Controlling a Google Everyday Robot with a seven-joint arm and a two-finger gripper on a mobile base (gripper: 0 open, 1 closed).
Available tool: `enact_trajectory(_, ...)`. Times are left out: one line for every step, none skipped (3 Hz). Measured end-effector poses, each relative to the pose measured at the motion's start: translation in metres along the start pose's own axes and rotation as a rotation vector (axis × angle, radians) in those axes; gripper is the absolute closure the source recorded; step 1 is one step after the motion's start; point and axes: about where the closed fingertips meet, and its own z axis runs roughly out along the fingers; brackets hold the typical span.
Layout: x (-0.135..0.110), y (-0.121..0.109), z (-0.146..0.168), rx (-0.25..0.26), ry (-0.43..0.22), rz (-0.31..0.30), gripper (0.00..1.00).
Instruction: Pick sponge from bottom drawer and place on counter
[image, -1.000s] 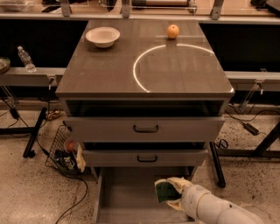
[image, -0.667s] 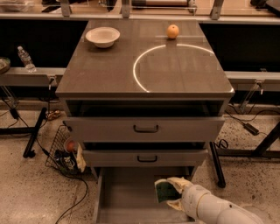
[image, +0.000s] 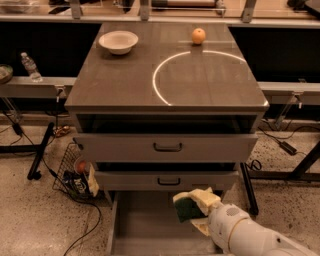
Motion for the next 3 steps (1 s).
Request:
enact_trajectory(-0.025, -0.042, -0.029, 0.068, -0.013, -0.098, 1.00)
enact_trajectory(-0.038, -0.060, -0.042, 0.100, 0.001, -0.132, 1.00)
enact_trajectory(-0.036, -0.059, -0.040, 0.098, 0.001, -0.128, 1.00)
